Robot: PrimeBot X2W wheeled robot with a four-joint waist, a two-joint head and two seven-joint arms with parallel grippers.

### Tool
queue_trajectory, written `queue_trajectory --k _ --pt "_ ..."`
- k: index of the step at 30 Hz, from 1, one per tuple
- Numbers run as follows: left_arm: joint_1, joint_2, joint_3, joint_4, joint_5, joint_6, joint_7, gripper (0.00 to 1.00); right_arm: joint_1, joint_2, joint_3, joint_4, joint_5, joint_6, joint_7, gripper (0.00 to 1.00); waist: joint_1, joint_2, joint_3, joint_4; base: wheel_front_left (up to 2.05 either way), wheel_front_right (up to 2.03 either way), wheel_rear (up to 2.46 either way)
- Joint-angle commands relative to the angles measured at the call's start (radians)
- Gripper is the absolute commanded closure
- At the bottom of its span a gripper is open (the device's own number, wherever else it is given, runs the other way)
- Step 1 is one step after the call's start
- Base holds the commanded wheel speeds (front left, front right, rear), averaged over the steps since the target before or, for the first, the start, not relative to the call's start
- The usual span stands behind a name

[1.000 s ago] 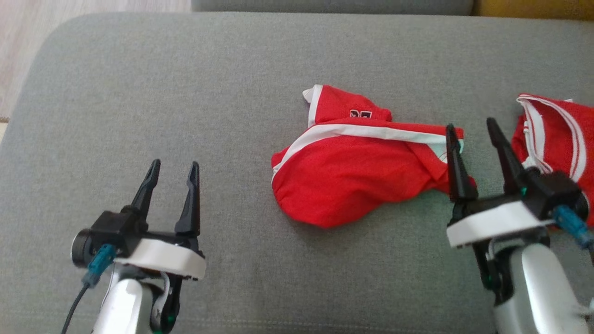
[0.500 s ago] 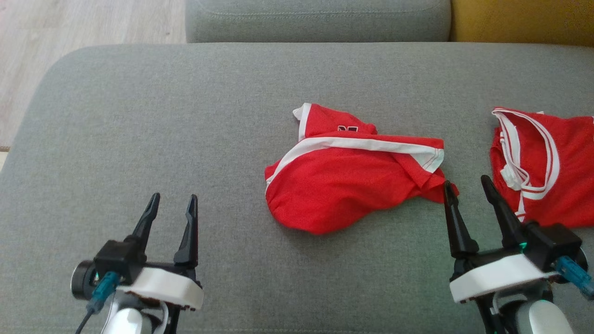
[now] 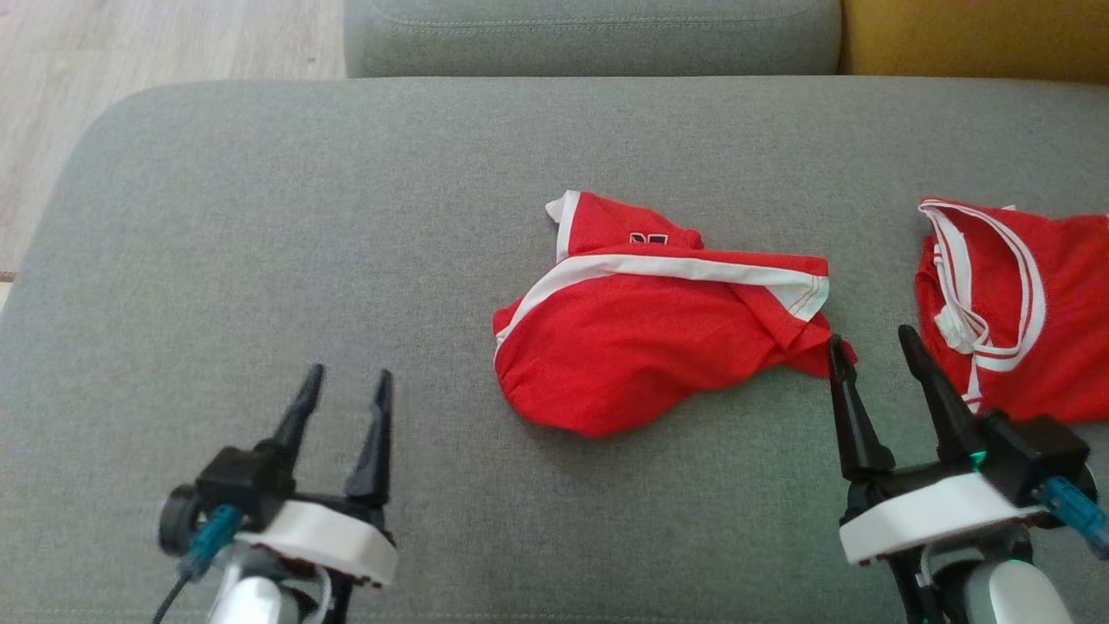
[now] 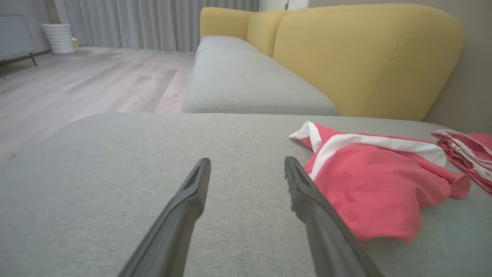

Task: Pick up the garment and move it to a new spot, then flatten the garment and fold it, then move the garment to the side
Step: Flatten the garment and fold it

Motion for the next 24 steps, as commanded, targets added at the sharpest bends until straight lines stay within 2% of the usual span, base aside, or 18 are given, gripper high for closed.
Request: queue_trajectory --k 1,7,10,19,21,24 --pt "-0.04 0.007 0.02 -0.028 -0.011 -0.008 0.005 0.0 -0.019 -0.004 0.026 -0.04 0.009 0.007 0.002 0.0 0.0 0.0 0.004 -0.002 0.0 0.0 0.0" --pt "-0.1 -0.01 -0.075 0.037 -0.075 -0.059 0.108 0.0 -0.041 -0.004 0.044 -0.036 0.018 0.007 0.003 0.0 0.0 0.0 0.036 -0.026 0.0 0.0 0.0" --pt "-0.166 -0.02 -0.116 0.118 -0.147 -0.074 0.157 0.0 -0.058 -0.004 0.059 -0.027 0.03 0.007 0.0 0.0 0.0 0.0 0.062 -0.053 0.0 0.0 0.0" --pt "-0.299 -0.026 -0.162 0.336 -0.267 -0.084 0.173 0.0 -0.075 -0.004 0.06 -0.006 0.049 0.007 -0.014 0.0 0.0 0.0 0.104 -0.104 0.0 0.0 0.0" --pt "-0.319 -0.026 -0.17 0.378 -0.285 -0.084 0.165 0.99 -0.079 -0.004 0.06 -0.002 0.055 0.007 -0.019 0.0 0.0 0.0 0.11 -0.11 0.0 0.0 0.0" --pt "-0.345 -0.009 -0.178 0.41 -0.277 -0.085 0.11 1.0 -0.083 -0.004 0.06 0.003 0.063 0.007 -0.025 0.0 0.0 0.0 0.115 -0.114 0.0 0.0 0.0"
